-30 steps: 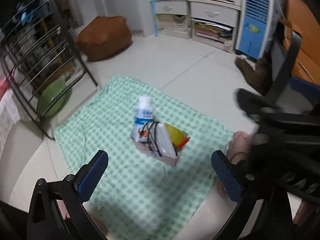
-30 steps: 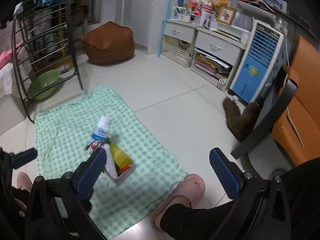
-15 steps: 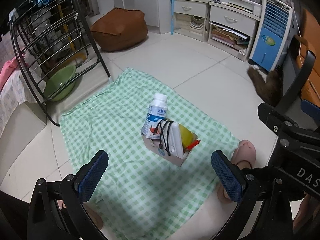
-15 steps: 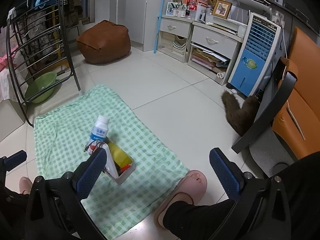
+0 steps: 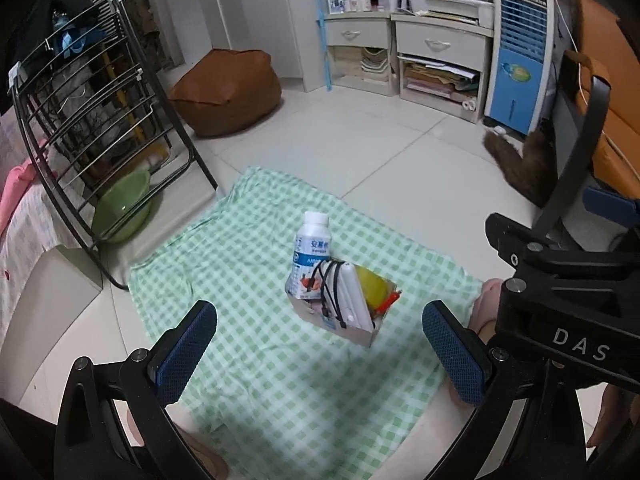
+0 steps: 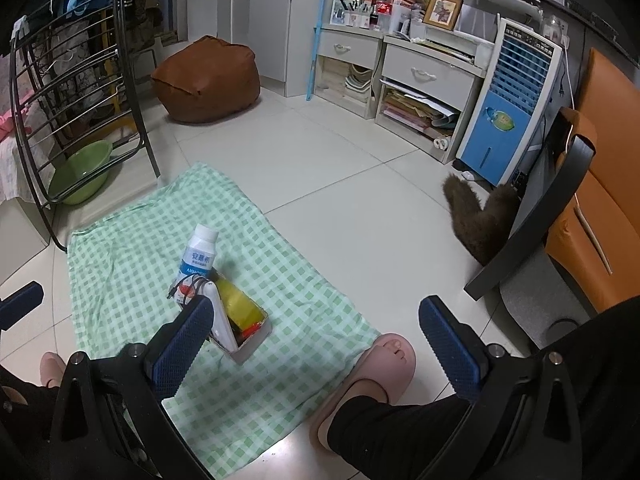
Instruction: Organize rigid objects
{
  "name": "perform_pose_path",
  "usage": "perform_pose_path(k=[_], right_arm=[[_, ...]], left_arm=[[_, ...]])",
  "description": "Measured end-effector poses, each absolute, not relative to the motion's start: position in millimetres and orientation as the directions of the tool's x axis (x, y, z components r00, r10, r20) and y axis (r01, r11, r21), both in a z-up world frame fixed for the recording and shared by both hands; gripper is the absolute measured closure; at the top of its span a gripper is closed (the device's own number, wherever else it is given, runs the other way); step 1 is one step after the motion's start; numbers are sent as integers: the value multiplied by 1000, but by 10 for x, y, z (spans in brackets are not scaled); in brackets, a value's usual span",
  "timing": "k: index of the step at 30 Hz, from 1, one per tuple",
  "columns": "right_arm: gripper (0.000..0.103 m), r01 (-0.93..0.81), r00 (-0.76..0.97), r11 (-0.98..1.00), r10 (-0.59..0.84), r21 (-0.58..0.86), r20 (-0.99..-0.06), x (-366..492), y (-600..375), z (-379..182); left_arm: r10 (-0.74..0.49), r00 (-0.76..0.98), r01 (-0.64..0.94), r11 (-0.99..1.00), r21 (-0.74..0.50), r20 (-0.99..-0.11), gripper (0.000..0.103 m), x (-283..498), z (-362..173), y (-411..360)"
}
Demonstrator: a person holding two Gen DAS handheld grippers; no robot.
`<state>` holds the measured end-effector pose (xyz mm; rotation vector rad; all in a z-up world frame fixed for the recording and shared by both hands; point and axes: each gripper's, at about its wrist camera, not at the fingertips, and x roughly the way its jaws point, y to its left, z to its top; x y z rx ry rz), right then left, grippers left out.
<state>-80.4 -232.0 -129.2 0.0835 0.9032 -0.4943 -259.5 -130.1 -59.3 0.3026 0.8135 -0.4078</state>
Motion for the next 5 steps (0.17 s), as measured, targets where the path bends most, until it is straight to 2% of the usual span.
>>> perform_pose_path(k=[5], right_arm=[[0,445,512,885,-376,-136,-772,-800,-2311,-1307]], left_arm=[[-254,560,453,891,34,-789,0,-2491,-641,-1202]])
